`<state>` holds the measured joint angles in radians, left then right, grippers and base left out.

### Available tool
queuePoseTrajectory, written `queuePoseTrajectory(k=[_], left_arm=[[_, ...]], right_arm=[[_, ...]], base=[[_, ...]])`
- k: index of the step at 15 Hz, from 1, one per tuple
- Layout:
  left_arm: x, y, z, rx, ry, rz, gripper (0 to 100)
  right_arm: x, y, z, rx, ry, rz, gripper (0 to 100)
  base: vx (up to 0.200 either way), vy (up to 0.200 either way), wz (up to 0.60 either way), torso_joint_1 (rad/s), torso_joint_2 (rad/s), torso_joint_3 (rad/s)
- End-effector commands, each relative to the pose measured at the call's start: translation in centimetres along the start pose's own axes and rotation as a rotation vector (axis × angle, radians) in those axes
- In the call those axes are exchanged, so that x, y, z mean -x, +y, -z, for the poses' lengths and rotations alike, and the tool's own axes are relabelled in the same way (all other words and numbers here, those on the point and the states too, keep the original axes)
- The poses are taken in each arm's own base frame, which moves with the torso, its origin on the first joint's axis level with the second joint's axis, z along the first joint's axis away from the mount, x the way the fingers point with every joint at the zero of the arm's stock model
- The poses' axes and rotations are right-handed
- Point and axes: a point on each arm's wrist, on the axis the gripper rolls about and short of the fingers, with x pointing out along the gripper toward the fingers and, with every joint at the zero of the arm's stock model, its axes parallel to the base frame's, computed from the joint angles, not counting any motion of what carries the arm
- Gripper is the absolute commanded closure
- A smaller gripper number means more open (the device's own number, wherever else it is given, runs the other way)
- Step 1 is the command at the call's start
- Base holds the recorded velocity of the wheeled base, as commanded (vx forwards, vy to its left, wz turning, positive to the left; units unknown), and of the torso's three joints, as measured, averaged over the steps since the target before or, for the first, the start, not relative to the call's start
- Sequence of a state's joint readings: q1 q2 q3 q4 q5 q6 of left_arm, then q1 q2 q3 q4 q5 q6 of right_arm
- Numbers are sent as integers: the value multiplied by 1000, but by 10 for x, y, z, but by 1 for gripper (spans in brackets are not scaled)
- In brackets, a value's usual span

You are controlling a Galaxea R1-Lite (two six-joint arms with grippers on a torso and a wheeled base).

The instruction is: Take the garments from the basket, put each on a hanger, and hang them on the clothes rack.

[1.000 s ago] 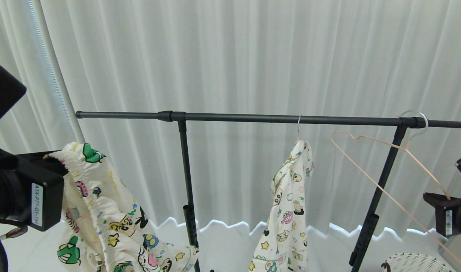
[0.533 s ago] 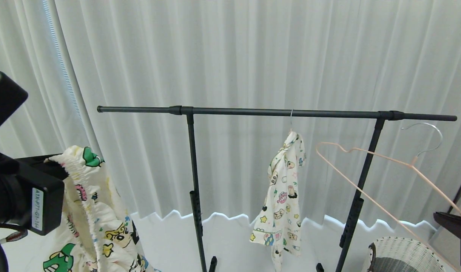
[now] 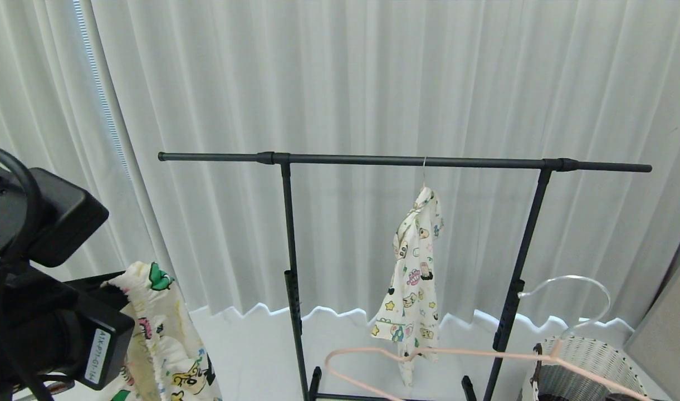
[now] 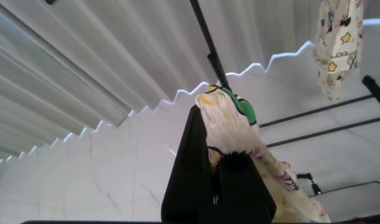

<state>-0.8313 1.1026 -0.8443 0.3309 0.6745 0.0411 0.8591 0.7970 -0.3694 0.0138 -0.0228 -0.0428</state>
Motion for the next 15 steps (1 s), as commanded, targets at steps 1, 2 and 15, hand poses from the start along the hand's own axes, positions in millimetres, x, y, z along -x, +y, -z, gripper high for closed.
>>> queuePoseTrajectory(k=[1,2,15], left_arm=[[-23,-19,-5,66,76,-4,100],[-35,-28,-8,137,109,-12,100],[-68,-52,-14,278,192,-50,100]], right_arm=[[-11,13,-11,4,37,-139,100],[-16,18,-17,-19,52,-170,100],[-80,36,-52,-237,30,-90,100]], base=[[0,0,0,0,0,0],[0,0,0,0,0,0],[0,0,0,0,0,0]])
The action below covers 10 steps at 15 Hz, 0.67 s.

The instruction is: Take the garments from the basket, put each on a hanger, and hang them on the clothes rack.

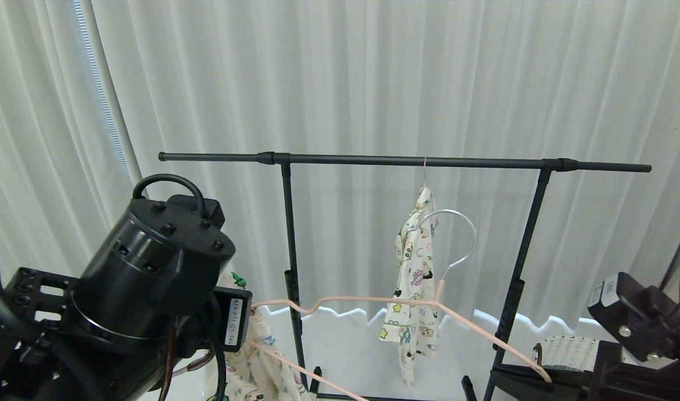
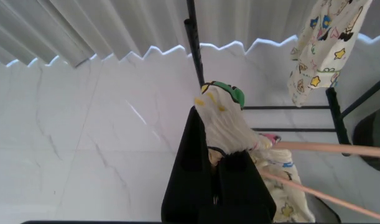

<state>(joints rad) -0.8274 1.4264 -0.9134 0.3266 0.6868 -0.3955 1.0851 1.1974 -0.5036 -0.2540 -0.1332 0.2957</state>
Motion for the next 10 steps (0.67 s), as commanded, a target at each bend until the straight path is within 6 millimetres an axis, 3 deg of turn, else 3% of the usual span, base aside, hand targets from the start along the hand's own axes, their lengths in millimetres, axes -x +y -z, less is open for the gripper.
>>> queuePoseTrajectory(k=[1,5,10], left_arm=[[-2,-3,-2,-2,2,1,100],[-5,-9,-12,9,-9,7,100],[-2,-8,-13,18,-20,17,100]], right_arm=[[-12,2,-3,-1,9,5,100],[-26,9,-9,7,20,-4,100],[-63,23,-12,2,-48,36,100]], base=[[0,0,0,0,0,0],[0,0,0,0,0,0],[0,0,0,0,0,0]])
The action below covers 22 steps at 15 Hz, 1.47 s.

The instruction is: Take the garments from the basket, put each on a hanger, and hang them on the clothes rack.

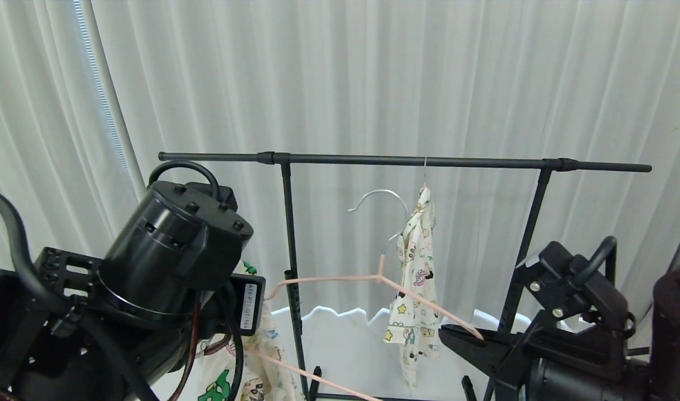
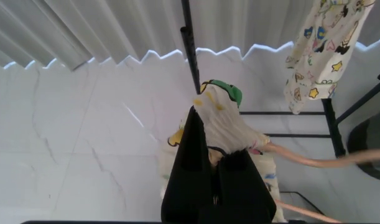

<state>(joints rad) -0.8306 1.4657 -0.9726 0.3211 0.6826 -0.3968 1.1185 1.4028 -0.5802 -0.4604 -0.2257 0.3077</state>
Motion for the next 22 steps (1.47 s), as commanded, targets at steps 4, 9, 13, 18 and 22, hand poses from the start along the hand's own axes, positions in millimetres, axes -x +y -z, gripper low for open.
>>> queuePoseTrajectory(k=[4,9,13,18,22], left_arm=[[6,0,-10,39,-45,27,100],[7,7,-12,64,-53,13,100],[-1,16,-13,81,-38,-34,100],[3,11,-17,81,-54,-9,100],[13,-2,-26,121,-126,129,100]], right_arm=[[-32,18,11,24,63,7,100],[-32,16,7,25,46,85,100],[-12,1,-8,-2,-35,213,100],[-9,3,-15,-25,-115,224,100],[-19,17,-14,-14,-124,176,100]], base=[[0,0,0,0,0,0],[0,0,0,0,0,0],[0,0,0,0,0,0],[0,0,0,0,0,0],[0,0,0,0,0,0]])
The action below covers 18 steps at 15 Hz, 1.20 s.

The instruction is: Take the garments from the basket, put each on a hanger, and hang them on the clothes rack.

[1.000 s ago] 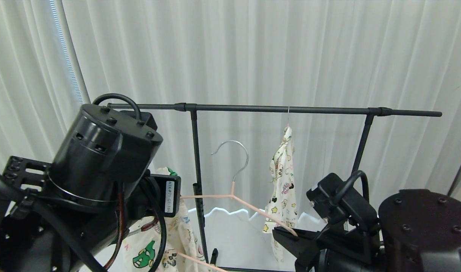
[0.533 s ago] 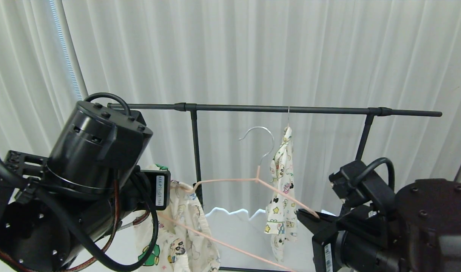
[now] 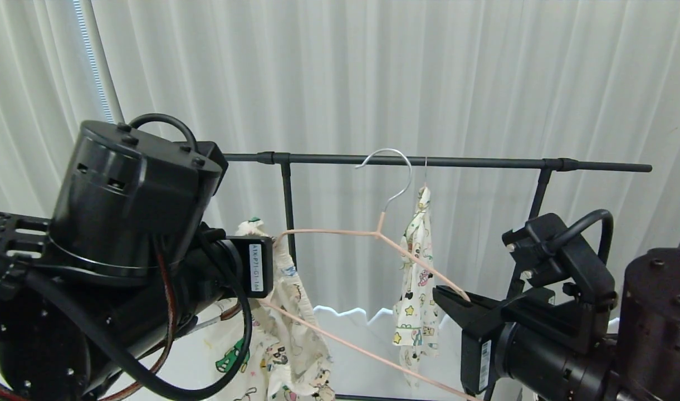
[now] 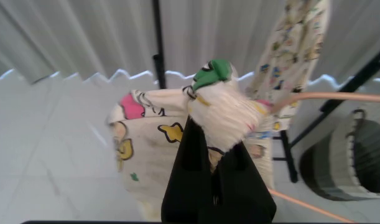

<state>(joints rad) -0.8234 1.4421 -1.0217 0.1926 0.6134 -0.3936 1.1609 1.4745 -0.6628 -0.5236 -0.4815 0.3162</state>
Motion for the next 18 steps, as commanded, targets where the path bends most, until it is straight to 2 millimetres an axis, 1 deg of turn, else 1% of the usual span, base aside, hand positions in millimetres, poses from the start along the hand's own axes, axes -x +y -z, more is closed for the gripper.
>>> queuePoseTrajectory(k=[1,5,7,8,9,12,15,17,18], left_arm=[[6,-7,-2,-3,-15,43,100],[16,-14,-8,20,-58,112,100],[26,-25,-14,39,-97,205,100],[26,-25,-15,40,-98,209,100],[29,-29,-18,49,-115,231,100],[31,-25,-19,57,-122,229,100],[27,-15,-20,73,-124,186,100],[24,-9,-7,28,-94,160,100],[24,-7,-3,8,-89,157,100]], right_arm=[[-7,13,6,17,24,-32,100],[-23,35,6,25,33,-67,100],[-34,50,5,24,31,-89,100],[-34,50,6,24,31,-91,100],[-39,57,5,16,11,-104,100],[-35,60,7,18,13,-122,100],[-29,55,9,23,20,-119,100],[-19,47,11,25,24,-118,100],[-16,45,12,26,25,-117,100]], base=[[0,0,0,0,0,0],[0,0,0,0,0,0],[0,0,0,0,0,0],[0,0,0,0,0,0],[0,0,0,0,0,0],[0,0,0,0,0,0],[0,0,0,0,0,0],[0,0,0,0,0,0],[0,0,0,0,0,0]])
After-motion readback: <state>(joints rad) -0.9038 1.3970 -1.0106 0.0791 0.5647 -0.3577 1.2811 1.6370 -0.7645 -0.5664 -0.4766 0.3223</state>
